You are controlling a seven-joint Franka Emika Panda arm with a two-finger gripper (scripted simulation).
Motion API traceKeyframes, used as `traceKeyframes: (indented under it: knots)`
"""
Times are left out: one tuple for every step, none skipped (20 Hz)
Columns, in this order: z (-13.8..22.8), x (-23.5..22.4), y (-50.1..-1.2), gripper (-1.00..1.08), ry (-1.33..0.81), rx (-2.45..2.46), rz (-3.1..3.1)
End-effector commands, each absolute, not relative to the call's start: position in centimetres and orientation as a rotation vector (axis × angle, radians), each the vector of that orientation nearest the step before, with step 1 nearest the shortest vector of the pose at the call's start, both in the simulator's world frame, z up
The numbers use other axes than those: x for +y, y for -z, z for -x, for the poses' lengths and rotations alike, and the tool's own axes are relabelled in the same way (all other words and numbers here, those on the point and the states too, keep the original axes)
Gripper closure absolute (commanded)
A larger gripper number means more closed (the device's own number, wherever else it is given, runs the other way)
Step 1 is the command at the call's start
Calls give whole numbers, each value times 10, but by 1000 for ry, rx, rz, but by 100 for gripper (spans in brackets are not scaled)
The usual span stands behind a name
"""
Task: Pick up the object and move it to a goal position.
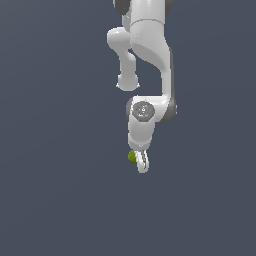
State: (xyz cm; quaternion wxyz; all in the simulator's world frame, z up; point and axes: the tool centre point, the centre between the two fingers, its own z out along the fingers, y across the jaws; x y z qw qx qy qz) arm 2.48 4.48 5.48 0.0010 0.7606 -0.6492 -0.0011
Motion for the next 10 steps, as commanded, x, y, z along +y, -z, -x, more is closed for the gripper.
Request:
traceKeyframes:
  knots:
    - [-24, 45, -67, 108, 0, -2040, -2390]
    - [-23, 45, -73, 108, 0, -2040, -2390]
    - [-22, 44, -79, 108, 1, -2041, -2390]
    - [-20, 44, -86, 108, 1, -2041, -2390]
    - [-19, 44, -93, 108, 1, -2041, -2390]
    - [-17, 44, -101, 108, 1, -2041, -2390]
    - [-16, 44, -109, 108, 2, -2041, -2390]
    - [-14, 44, -119, 108, 2, -2041, -2390]
    - [-12, 43, -129, 108, 2, -2041, -2390]
    - [-10, 43, -139, 108, 2, -2042, -2389]
